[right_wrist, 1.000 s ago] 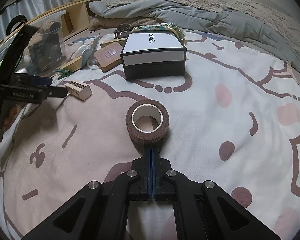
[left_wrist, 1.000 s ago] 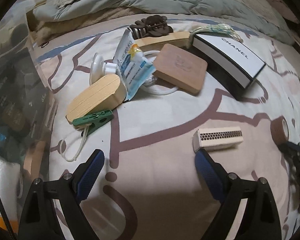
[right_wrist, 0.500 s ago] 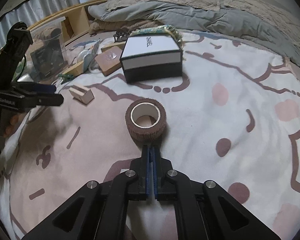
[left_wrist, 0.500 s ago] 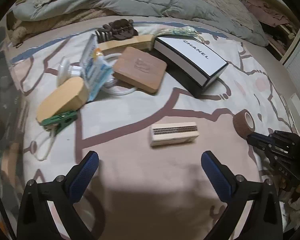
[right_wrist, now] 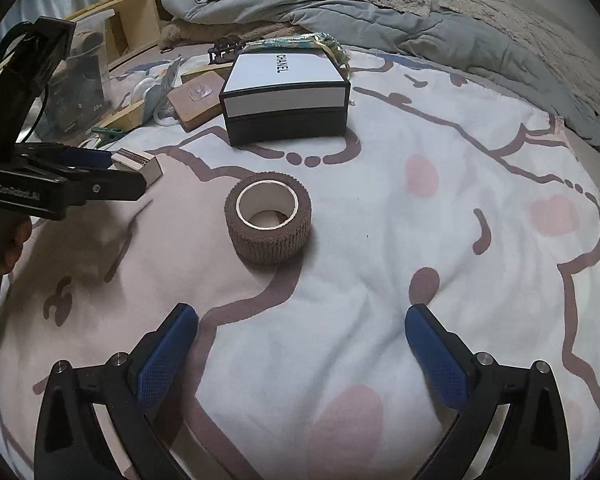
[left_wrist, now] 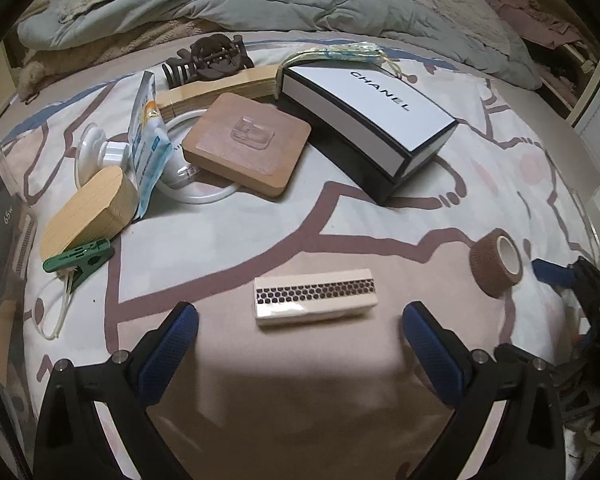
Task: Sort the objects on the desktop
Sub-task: 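Close the right gripper on the brown tape roll while the left approaches the matchbox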
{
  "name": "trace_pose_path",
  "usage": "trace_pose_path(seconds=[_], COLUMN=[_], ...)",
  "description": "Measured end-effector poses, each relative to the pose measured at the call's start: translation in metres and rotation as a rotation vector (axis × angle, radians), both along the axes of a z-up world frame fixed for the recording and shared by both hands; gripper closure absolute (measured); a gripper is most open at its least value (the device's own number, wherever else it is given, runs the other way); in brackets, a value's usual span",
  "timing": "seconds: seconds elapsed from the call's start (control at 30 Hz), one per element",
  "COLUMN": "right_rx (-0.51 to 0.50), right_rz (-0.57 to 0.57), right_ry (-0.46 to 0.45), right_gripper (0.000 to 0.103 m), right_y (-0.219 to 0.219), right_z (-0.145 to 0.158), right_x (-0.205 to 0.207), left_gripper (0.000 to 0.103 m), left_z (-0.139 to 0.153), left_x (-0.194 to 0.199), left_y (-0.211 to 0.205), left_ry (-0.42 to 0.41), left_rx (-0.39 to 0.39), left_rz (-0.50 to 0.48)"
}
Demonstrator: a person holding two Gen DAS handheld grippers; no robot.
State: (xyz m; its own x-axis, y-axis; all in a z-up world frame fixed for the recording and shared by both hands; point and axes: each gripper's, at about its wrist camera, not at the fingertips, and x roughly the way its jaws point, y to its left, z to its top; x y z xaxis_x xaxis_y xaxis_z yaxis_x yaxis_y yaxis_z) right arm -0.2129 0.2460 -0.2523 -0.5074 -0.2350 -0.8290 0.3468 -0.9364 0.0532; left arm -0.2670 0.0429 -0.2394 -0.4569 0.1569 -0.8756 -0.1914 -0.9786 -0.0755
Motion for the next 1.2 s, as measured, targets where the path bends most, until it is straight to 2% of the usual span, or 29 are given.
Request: trace_pose_path(seconds=[0.4,0.7,0.77,0.83,0.9,0.97,1.07,1.1,1.13,1.2], right_rx=[0.002,0.034,0.017,0.004,-0.018,-0.035,-0.042,-0.036,-0.034,-0.033], right_rz=[0.002,-0.017,-0.021,-0.028,-0.034,-0.035,-0.017,-0.008,-0.002,0.006], right_ry=[-0.016,-0.033,-0.019,-0.004,-0.001,0.0,0.003,0.004,0.004,-0.004], right_gripper=[0.0,0.0,0.009,0.024,0.03,0.03,0.031,0.034,0.046,0.053], right_y=[-0.004,-0.007,-0.008,-0.01,-0.011,-0.011,-0.015,-0.019,-0.02,-0.023], right_z=[-0.005,0.006,0.012,0.017,0.021,0.023,0.025,0.025,0.024,0.024], right_x=[-0.004,-0.008,-0.011,-0.015,-0.02,-0.023,-0.025,-0.026,-0.026,-0.026], left_gripper=[0.0,0.0,0.0,0.0,0.0,0.001,0.002,0.002,0.006,0.018], left_z=[-0.011,-0.016,-0.016,-0.014,-0.01,-0.002,0.004,0.006,0.006,0.006], left_x=[-0.006,-0.004,-0.004,-0.004,-0.004,-0.003,0.0,0.001,0.002,0.003], left_y=[-0.002,-0.009,-0.01,-0.01,-0.01,-0.01,-0.007,-0.005,-0.004,-0.002], left_ry=[0.011,0.015,0.014,0.006,0.005,0.015,0.034,0.036,0.034,0.016], left_rx=[-0.064,-0.043,-0.037,-0.043,-0.044,0.007,0.039,0.044,0.048,0.055], left_rz=[0.033,0.031,0.028,0.015,0.026,0.025,-0.003,-0.009,-0.01,-0.006])
